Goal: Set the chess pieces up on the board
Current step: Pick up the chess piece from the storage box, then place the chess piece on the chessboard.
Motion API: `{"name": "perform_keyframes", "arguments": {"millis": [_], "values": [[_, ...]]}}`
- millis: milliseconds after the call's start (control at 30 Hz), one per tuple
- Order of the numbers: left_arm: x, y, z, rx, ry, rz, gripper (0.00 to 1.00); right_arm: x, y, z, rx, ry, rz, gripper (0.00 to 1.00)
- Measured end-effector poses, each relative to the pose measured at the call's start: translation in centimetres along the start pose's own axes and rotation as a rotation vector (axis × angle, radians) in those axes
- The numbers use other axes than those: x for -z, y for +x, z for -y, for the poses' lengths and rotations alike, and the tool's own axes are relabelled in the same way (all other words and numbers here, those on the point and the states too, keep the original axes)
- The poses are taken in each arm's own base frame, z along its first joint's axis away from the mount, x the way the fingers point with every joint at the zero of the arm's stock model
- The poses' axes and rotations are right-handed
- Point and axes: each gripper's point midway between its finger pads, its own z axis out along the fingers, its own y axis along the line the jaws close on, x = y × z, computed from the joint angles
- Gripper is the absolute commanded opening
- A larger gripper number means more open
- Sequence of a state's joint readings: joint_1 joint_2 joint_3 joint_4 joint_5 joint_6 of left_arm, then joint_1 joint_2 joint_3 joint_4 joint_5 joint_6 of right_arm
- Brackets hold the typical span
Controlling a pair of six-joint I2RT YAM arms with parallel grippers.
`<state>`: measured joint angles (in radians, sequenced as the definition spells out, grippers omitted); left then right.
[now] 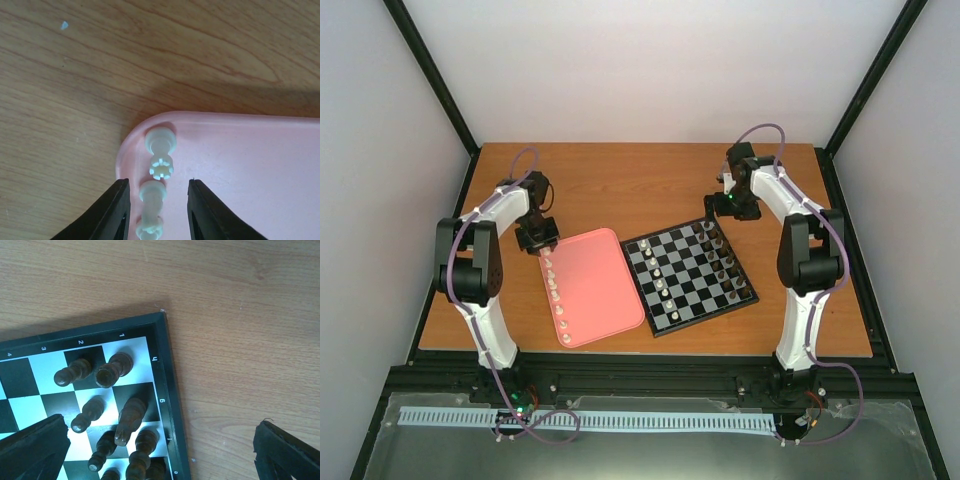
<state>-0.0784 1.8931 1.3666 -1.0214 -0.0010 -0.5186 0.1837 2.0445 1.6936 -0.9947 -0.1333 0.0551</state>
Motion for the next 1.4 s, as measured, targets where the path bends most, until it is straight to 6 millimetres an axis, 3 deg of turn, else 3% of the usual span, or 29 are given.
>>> {"name": "perform_keyframes", "arguments": {"millis": [367,600,767,900,1000,1133,1233,1333,1400], "values": [[-1.5,-0.6,-0.2,-0.013,-0.003,-0.033,0.15,-0.3,-0.2,0.2,0.003,0.010,-0.007,1.00],[-1.3,-1.3,0.4,-0.033,0.019,-0.024,0.05,-0.3,-0.2,0.3,0.003,0.016,-0.008,1.00],[-1.2,-1.1,0.7,-0.040,0.033,-0.036,0.03,-0.3,-0.2,0.3,0.003,0.018,-0.009,1.00],[-0.3,-0.3,1.1,-0.045,0.066,-0.057,0.03,-0.6,-0.2,0.4,0.002,0.018,-0.013,1.00],[1.9,0.5,1.8,-0.069,0.091,-0.037,0.04,-0.8,-0.2,0.4,0.001,0.018,-0.018,1.00],[6.3,2.1,5.1,-0.164,0.148,0.024,0.04,-0.8,-0.2,0.4,0.002,0.018,-0.019,1.00],[8.6,3.7,9.3,-0.271,0.200,0.057,0.04,-0.8,-0.2,0.4,0.002,0.017,-0.018,1.00],[8.8,5.9,12.7,-0.358,0.221,0.043,0.04,-0.8,-0.2,0.3,0.002,0.014,-0.018,1.00],[7.9,7.5,14.9,-0.405,0.218,0.013,0.04,-0.8,-0.2,0.3,0.002,0.013,-0.018,1.00]]}}
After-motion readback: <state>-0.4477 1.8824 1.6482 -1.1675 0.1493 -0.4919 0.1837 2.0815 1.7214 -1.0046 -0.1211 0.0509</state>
